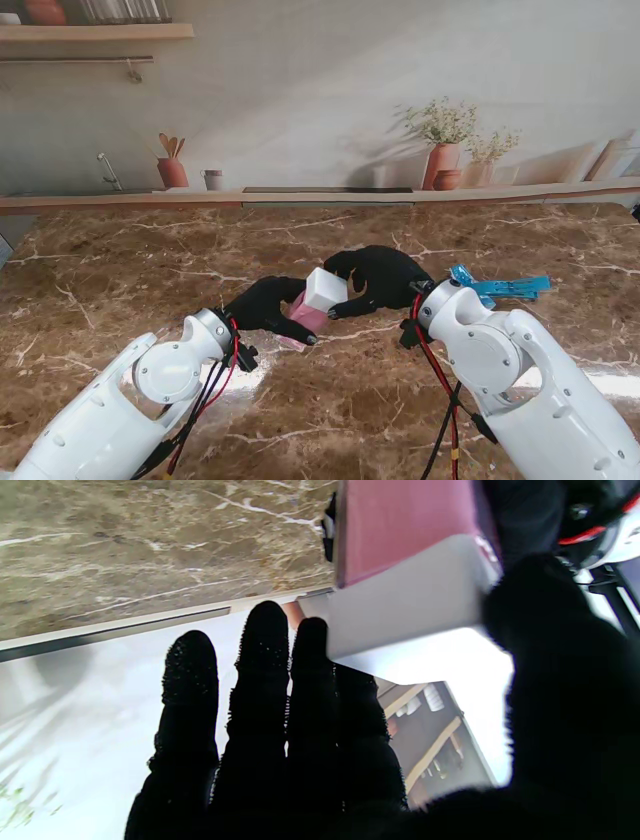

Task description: Fill the seasoning bottle

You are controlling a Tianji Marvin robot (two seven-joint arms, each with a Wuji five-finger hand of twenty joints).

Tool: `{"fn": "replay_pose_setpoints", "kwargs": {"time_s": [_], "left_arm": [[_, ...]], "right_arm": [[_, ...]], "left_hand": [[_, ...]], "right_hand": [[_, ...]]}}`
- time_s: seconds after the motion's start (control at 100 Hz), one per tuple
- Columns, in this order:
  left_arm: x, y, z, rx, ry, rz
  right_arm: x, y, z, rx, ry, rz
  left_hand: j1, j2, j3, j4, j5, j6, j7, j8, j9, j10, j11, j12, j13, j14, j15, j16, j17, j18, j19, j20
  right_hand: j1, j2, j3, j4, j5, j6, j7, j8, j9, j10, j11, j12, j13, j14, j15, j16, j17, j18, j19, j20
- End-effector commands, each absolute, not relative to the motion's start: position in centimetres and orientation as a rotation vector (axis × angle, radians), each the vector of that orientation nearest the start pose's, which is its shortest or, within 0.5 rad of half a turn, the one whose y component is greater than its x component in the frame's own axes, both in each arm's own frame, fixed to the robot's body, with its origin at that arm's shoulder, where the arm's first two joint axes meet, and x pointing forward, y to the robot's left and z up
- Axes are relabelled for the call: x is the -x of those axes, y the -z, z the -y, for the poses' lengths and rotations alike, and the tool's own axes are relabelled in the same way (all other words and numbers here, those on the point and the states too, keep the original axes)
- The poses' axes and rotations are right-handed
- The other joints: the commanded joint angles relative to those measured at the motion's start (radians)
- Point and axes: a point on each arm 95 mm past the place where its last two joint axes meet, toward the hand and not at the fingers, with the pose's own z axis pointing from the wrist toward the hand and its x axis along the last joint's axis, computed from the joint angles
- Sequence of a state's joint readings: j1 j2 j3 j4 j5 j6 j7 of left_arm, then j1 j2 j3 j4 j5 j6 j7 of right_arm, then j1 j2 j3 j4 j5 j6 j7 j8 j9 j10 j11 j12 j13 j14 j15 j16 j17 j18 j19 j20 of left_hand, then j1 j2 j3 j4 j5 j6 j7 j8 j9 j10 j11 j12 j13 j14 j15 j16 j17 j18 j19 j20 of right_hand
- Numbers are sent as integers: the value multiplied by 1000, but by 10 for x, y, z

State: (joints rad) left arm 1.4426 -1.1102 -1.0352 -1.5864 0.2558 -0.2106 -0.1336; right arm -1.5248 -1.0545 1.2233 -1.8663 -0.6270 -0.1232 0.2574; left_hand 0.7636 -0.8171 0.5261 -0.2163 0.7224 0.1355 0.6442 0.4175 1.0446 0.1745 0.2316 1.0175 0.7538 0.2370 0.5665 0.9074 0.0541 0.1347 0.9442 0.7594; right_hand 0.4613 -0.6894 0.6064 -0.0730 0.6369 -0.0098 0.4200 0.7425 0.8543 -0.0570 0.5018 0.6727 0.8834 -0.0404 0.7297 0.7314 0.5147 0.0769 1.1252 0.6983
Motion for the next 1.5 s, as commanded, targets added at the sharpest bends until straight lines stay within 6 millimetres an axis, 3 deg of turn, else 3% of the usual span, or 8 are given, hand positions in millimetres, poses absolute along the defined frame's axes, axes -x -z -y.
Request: {"fn": "replay_pose_setpoints", "kwargs": {"time_s": [0.0, 0.09, 0.42, 0.75, 1.24, 1.32, 1.37, 1.49], "left_arm": [[-397, 300, 88, 1679, 2221, -1505], [-397, 301, 88, 1705, 2221, -1513], [-401, 300, 84, 1799, 2237, -1472], [-402, 296, 79, 1859, 2260, -1460], [-404, 289, 70, 1850, 2231, -1515], [-404, 289, 70, 1855, 2230, -1514], [-403, 289, 69, 1855, 2228, -1514], [-404, 291, 68, 1846, 2217, -1519]], "right_arm": [[-392, 237, -47, -1286, -1878, -1673], [-393, 240, -47, -1276, -1927, -1704], [-397, 252, -50, -1110, -2197, -1670], [-395, 258, -65, -779, -2327, -1565], [-384, 252, -71, -231, -2197, -1637], [-384, 252, -67, -206, -2166, -1653], [-384, 250, -62, -197, -2137, -1671], [-377, 248, -54, -312, -2075, -1776]], "left_hand": [[230, 389, 165, 26, 167, -290, 245, 99, 32, -98, 180, 83, -31, 16, 40, 19, -17, -12, -18, -9], [237, 394, 174, 23, 154, -287, 267, 173, 27, -95, 208, 105, -33, 25, 55, 41, -20, -15, -22, -8], [251, 431, 163, 19, 111, -293, 308, 364, 21, -92, 281, 129, -30, 39, 85, 88, -24, -18, -26, 0], [240, 436, 168, 19, 107, -294, 304, 378, 23, -91, 301, 123, -22, 41, 93, 91, -25, -15, -24, 7], [232, 438, 175, 18, 102, -300, 311, 395, 23, -90, 318, 122, -17, 47, 102, 98, -28, -8, -28, 14], [232, 439, 175, 18, 101, -299, 310, 396, 21, -89, 318, 121, -21, 47, 101, 99, -30, -9, -29, 14], [233, 439, 174, 17, 99, -300, 308, 396, 19, -90, 318, 121, -21, 45, 101, 99, -31, -9, -30, 14], [234, 441, 170, 16, 97, -302, 306, 396, 16, -91, 316, 119, -24, 44, 99, 98, -33, -8, -33, 15]], "right_hand": [[77, -58, 298, -49, 55, -55, 38, 39, 52, -59, 40, 54, 38, -39, 74, 46, 5, 2, 58, 33], [125, -97, 506, -205, 96, -109, 94, 28, 124, -78, 24, 231, 48, -50, 119, 74, 3, 1, 66, 41], [427, -140, 802, -216, 223, -302, 202, 39, 199, -153, 103, 330, 57, -37, 173, 163, -18, 36, 68, -89], [475, -98, 798, -244, 363, -379, 307, 40, 332, -209, 195, 386, 100, -67, 245, 190, 3, 46, 135, -164], [481, -120, 814, -243, 212, -376, 123, -148, 212, -229, 62, 200, 35, -100, 87, 149, -19, 10, 153, -251], [444, -152, 834, -204, 117, -362, 28, -287, 47, -181, -29, 37, -78, -90, -59, 109, -69, -12, 66, -220], [360, -133, 862, -34, -33, -326, -83, -381, -150, -128, -124, -96, -247, -112, -143, -78, -121, -56, -97, -72], [118, -248, 869, -64, -351, -120, -364, -346, -564, 7, -202, -262, -571, -40, -329, -319, -310, -53, -320, -68]]}}
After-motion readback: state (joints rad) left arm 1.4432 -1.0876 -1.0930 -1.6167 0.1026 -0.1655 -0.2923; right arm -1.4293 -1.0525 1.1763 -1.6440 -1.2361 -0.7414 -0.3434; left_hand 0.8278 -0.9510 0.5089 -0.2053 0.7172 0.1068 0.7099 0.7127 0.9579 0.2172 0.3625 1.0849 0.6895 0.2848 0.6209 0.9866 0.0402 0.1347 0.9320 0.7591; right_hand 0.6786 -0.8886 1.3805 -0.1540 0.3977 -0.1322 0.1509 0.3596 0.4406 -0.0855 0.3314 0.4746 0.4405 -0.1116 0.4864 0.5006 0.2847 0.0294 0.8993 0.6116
